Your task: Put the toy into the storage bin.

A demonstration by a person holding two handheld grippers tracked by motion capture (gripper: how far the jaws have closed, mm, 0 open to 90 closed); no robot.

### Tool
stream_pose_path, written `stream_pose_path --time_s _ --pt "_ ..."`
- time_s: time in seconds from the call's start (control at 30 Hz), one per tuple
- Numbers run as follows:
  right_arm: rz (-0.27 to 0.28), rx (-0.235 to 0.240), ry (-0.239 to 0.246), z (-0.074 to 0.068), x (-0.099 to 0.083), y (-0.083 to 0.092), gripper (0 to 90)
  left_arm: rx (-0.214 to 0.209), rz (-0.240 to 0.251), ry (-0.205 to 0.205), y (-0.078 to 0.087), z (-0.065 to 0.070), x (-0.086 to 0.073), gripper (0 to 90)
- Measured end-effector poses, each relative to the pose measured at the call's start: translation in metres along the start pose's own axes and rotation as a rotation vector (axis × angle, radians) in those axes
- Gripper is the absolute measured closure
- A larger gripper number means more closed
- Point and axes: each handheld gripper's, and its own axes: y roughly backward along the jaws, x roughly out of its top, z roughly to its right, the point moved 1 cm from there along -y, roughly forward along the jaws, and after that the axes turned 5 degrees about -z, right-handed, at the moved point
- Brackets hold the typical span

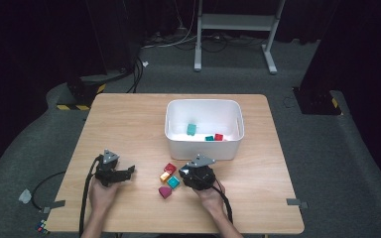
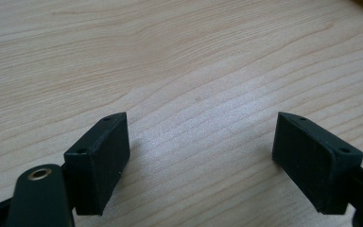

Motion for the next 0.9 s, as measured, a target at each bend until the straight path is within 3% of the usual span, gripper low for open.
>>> stream_pose_path --time_s 0.9 --pt "0.025 0.027 0.014 0.014 0.011 0.046 59.0 0.001 0.000 -0.001 0.000 0.000 0.000 19.8"
